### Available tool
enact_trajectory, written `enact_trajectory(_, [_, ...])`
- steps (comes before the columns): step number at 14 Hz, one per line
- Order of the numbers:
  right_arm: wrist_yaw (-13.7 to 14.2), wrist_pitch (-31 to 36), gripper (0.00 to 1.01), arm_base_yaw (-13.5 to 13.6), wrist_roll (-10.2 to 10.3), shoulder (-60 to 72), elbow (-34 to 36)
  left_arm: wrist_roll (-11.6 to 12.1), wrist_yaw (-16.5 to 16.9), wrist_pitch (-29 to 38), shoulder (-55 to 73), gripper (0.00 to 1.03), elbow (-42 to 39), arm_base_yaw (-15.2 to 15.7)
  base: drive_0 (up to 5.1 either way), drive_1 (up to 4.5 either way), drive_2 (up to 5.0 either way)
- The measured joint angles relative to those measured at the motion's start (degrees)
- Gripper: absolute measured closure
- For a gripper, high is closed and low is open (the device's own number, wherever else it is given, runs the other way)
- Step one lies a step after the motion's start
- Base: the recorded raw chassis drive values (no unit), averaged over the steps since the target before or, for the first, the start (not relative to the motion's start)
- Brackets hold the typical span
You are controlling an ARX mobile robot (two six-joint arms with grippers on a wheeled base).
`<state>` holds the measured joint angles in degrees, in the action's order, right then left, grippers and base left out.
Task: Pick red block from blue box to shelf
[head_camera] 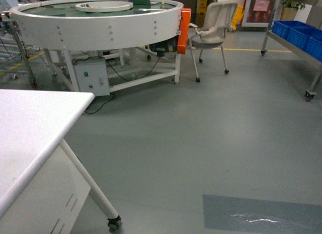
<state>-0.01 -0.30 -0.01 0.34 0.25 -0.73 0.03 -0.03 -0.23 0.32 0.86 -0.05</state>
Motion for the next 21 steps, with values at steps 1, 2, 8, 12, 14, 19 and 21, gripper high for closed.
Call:
enact_trajectory(1, [0.0,0.0,0.73,0.0,0.0,0.0,0.0,0.0,0.0,0.0,0.0,0.05,0.0,0.0,-1.5,-1.54,-1.5])
enact_trajectory(2, [0.0,0.0,0.73,0.0,0.0,0.0,0.0,0.0,0.0,0.0,0.0,0.05,0.0,0.0,-0.8,-0.82,-0.8])
enact_trajectory(8, [0.0,0.0,0.73,0.0,0.0,0.0,0.0,0.0,0.0,0.0,0.0,0.05,0.0,0.0,-0.8,-0.82,-0.8])
enact_trajectory(12, [0.0,0.0,0.73,0.0,0.0,0.0,0.0,0.0,0.0,0.0,0.0,0.05,0.0,0.0,-0.4,-0.41,-0.4])
enact_trajectory(14, [0.0,0.1,0.73,0.0,0.0,0.0,0.0,0.0,0.0,0.0,0.0,0.05,0.0,0.0,0.0,0.00,0.0])
enact_trajectory(19, [0.0,0.0,0.73,0.0,0.0,0.0,0.0,0.0,0.0,0.0,0.0,0.05,0.0,0.0,0.0,0.00,0.0])
enact_trajectory(21, [0.0,0.0,0.73,0.0,0.0,0.0,0.0,0.0,0.0,0.0,0.0,0.05,0.0,0.0,0.0,0.00,0.0])
